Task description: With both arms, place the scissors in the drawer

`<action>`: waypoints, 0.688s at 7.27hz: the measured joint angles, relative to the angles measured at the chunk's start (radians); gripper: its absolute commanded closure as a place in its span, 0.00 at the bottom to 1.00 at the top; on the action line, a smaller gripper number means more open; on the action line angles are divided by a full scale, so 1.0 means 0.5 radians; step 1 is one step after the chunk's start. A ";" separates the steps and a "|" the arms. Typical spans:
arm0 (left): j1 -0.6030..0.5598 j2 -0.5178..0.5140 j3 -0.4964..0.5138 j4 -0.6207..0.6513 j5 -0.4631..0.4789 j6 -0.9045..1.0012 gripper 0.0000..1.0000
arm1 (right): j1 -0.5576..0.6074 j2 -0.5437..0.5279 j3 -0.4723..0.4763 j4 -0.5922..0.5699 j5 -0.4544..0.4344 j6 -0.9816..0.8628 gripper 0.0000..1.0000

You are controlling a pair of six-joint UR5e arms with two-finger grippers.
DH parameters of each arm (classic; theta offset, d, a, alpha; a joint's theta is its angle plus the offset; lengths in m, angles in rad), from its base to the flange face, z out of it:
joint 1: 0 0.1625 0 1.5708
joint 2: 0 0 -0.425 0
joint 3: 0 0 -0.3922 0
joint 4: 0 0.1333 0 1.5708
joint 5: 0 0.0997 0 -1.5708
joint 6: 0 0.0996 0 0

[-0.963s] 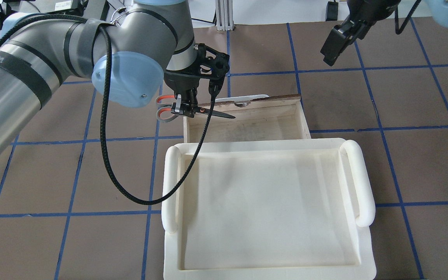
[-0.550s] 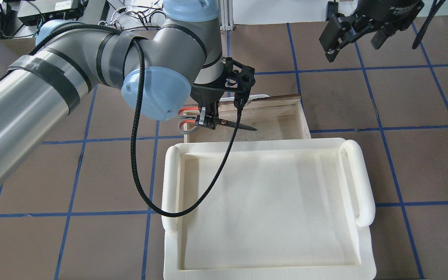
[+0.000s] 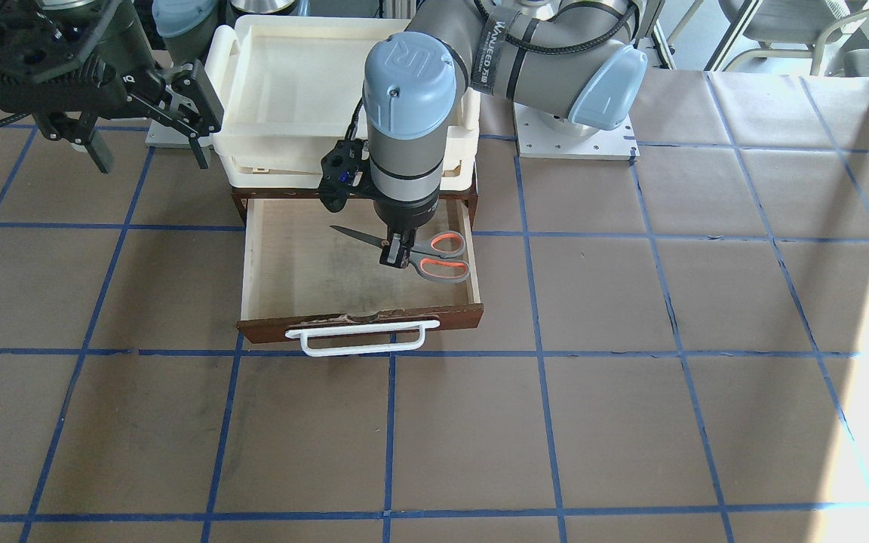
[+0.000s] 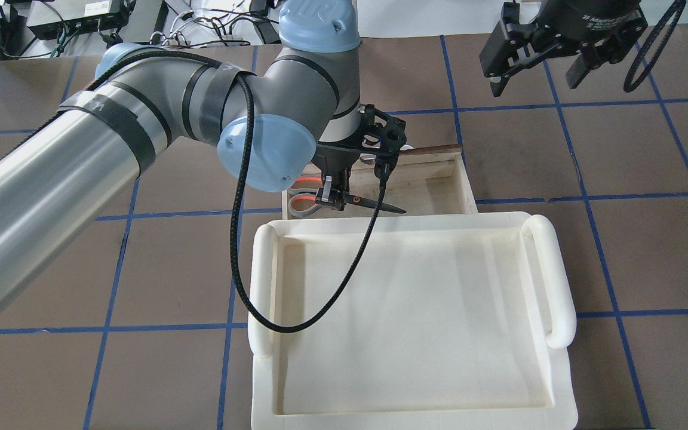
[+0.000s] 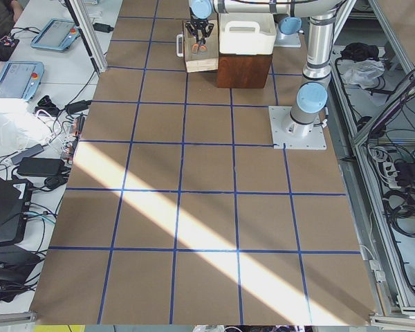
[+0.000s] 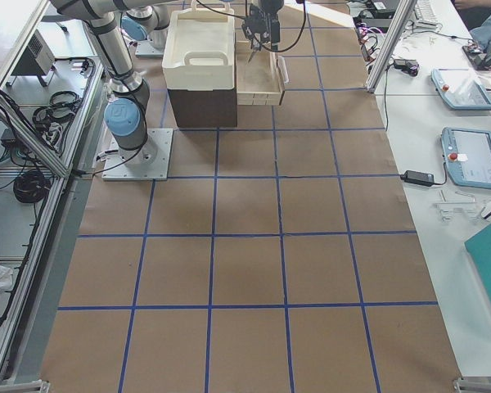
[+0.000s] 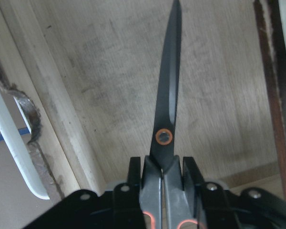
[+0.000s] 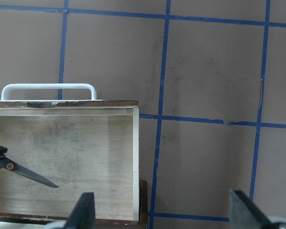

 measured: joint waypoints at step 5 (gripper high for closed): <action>-0.017 -0.069 -0.043 0.009 -0.034 -0.102 0.36 | 0.008 -0.025 0.048 -0.009 -0.016 0.054 0.00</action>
